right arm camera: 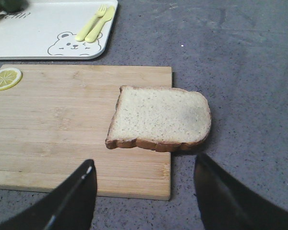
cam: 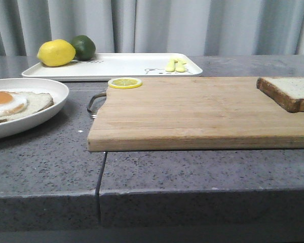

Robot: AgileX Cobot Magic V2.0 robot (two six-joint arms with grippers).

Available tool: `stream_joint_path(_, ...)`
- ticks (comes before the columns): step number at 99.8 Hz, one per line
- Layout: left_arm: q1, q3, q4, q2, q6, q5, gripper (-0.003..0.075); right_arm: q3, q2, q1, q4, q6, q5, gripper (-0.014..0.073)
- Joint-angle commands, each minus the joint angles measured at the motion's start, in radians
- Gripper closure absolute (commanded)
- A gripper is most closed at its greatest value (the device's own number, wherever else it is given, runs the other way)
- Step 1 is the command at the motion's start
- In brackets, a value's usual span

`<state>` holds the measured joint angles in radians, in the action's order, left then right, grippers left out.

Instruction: Place bread and move sandwich to tray

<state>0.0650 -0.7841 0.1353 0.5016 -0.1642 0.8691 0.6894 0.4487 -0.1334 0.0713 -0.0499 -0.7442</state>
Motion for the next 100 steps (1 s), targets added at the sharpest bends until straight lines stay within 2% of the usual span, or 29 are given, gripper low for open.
stream_joint_path(1, 0.003, -0.033, 0.014, 0.013, -0.006, -0.063, 0.0176, 0.033, 0.015, 0.005, 0.005, -0.003, 0.066, 0.0137)
stream_joint_path(64, 0.003, -0.033, 0.014, 0.013, -0.006, -0.063, 0.0176, 0.034, 0.029, 0.005, 0.012, -0.002, 0.083, 0.0137)
stream_joint_path(83, 0.003, -0.033, 0.014, 0.013, -0.006, -0.063, 0.0176, 0.044, 0.124, 0.011, 0.028, 0.003, 0.129, 0.0137)
stream_joint_path(100, 0.003, -0.033, 0.014, 0.013, -0.006, -0.063, 0.0176, 0.087, 0.270, 0.065, 0.132, 0.089, 0.128, 0.0137)
